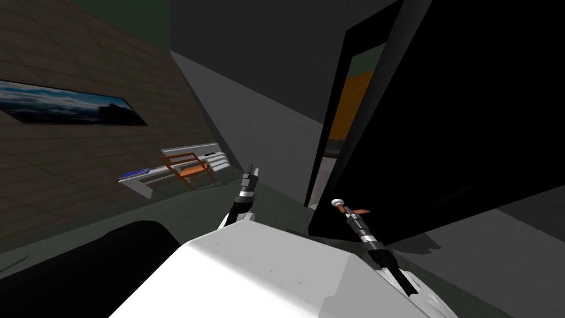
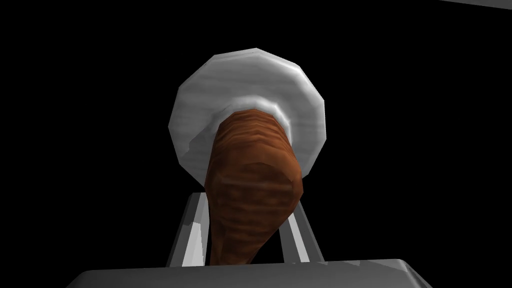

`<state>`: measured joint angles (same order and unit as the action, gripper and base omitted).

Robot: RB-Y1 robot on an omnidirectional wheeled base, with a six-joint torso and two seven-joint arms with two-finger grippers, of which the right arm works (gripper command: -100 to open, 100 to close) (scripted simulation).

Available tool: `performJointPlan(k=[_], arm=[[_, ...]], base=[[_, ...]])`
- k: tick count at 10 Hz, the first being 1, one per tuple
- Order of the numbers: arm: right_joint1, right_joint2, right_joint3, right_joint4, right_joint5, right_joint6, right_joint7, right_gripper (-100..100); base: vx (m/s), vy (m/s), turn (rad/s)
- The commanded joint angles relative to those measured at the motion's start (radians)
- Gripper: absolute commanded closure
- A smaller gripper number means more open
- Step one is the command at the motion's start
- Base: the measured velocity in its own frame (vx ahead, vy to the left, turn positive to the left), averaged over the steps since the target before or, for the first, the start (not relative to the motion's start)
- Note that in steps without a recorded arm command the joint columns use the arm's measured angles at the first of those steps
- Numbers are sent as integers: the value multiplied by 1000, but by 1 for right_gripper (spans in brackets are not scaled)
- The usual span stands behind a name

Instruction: Pull the door open

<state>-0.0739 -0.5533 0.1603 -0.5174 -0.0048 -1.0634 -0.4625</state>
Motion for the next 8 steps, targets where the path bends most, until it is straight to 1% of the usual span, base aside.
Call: performJointPlan(k=[1,2,6,7,8], arm=[[0,0,0,0,0,0,0,100],[9,-8,6,11,1,-26,-8,100],[26,-31,16,32,0,-80,-24,100],[26,-31,16,32,0,-80,-24,100],[30,-37,18,38,-1,-93,-28,100]], base=[[-61,-21,13],[-166,-61,168],[-220,-120,204],[-137,-69,55],[-127,-55,85]])
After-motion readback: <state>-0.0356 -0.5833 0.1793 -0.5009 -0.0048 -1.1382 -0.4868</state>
